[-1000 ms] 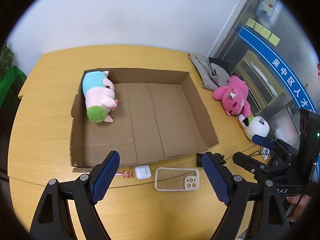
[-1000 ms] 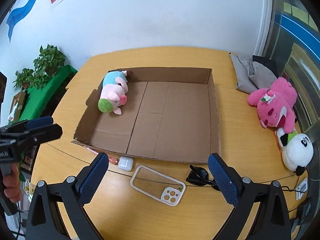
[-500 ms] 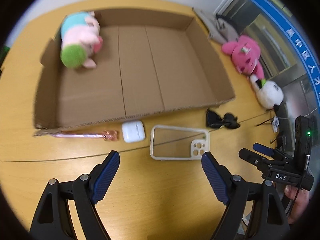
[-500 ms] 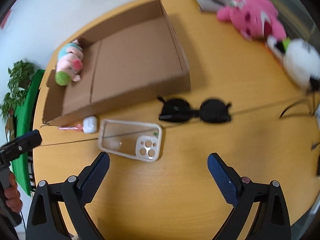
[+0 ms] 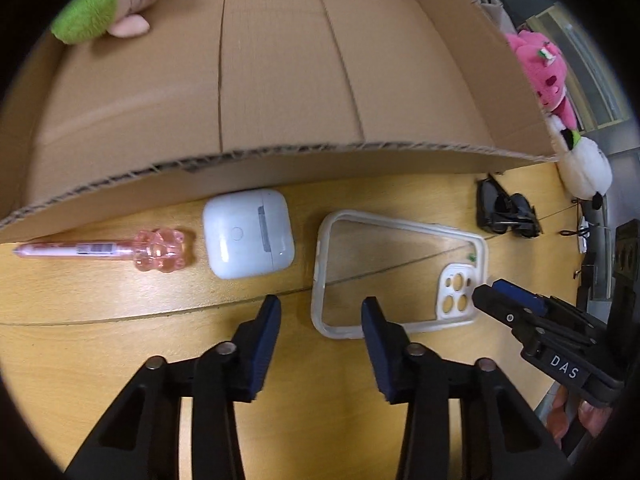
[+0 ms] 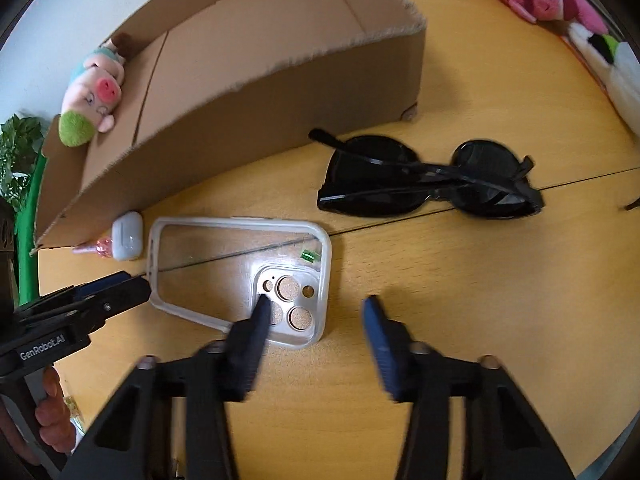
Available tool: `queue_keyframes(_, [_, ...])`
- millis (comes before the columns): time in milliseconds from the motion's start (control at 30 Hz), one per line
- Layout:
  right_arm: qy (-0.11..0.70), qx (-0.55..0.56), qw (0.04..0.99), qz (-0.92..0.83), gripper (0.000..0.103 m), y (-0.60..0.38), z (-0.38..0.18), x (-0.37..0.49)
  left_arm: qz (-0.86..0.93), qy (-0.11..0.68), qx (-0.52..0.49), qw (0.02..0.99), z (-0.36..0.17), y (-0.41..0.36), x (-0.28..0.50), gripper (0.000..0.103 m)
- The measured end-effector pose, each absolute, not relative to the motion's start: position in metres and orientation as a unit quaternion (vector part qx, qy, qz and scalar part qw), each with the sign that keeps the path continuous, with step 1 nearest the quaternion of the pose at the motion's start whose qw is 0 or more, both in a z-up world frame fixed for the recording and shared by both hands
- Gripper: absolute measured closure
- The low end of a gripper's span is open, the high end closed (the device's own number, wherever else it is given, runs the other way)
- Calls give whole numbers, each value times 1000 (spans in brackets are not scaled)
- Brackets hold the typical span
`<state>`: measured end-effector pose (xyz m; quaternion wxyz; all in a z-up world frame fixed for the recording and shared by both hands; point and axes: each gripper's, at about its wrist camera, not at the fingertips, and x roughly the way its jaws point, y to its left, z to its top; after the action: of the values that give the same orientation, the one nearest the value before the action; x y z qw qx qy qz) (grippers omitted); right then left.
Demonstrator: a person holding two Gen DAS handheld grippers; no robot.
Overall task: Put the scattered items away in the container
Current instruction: 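Lower the right tool onto the clear phone case and close on its rim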
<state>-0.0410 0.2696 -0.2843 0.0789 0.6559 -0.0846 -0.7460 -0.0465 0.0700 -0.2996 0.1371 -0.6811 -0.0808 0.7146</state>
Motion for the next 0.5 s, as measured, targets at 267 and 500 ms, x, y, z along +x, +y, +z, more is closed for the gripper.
queue_keyframes(267, [-74, 658, 89, -744, 95, 273, -296, -43, 711, -77, -684, 142, -305, 75, -46, 95])
queue_keyframes(500, [-74, 649, 100, -750, 97, 280, -287, -45, 718, -69, -677, 147, -289, 76, -29, 96])
